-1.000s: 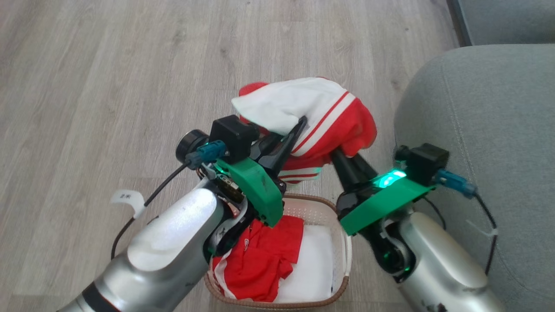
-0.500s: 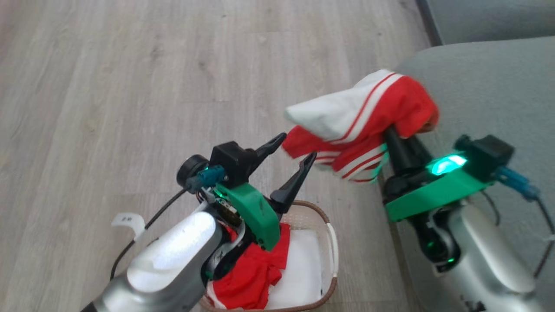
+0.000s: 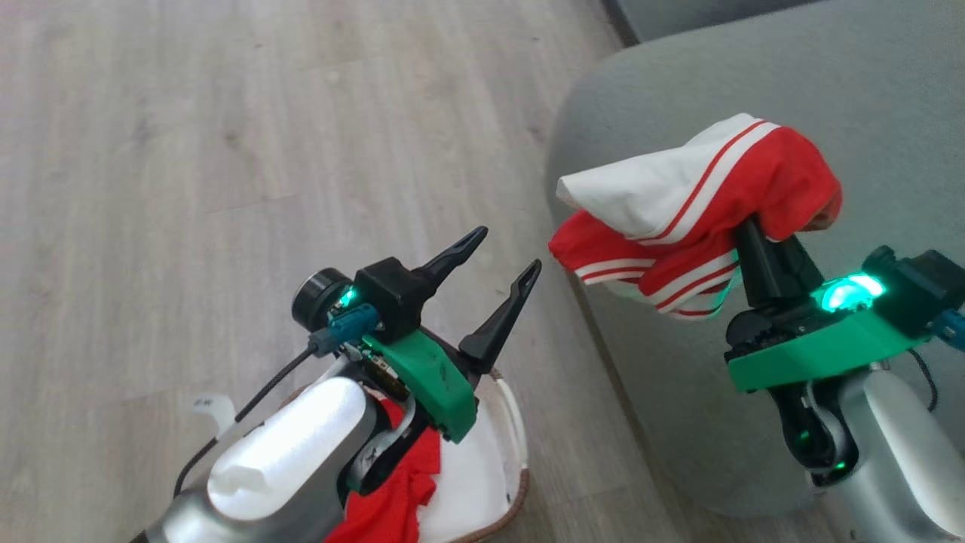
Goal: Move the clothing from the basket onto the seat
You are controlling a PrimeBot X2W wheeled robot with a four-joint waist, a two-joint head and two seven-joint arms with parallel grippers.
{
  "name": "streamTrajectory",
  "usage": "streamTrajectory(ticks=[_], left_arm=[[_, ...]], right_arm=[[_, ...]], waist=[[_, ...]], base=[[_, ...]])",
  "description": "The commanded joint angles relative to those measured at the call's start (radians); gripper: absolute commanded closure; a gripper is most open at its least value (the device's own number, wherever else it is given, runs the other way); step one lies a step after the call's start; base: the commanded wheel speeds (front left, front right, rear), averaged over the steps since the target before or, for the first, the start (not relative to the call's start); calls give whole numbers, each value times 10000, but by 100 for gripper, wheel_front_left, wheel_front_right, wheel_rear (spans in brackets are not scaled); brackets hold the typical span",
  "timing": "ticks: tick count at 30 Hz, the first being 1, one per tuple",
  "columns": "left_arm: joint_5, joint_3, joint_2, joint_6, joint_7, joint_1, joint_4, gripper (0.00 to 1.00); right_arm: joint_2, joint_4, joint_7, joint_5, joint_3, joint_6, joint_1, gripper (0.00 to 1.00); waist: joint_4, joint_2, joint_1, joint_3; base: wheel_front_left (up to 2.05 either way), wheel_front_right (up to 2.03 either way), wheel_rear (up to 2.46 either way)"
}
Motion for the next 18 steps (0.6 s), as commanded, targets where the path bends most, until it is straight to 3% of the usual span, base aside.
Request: streamTrajectory(ticks=[1,18], left_arm=[[92,356,233,59,-124,-253,-331,0],[216,246,316,111,-174,-426,-278,0]], right_arm=[[-82,-464,-93,-95,-5,-2,-92,100],[227,-1177,-93,-395,-570,-2,260,100]], waist=[[-503,0,0,122],[-2239,0,0,750]], base=[[0,0,0],[0,0,0]])
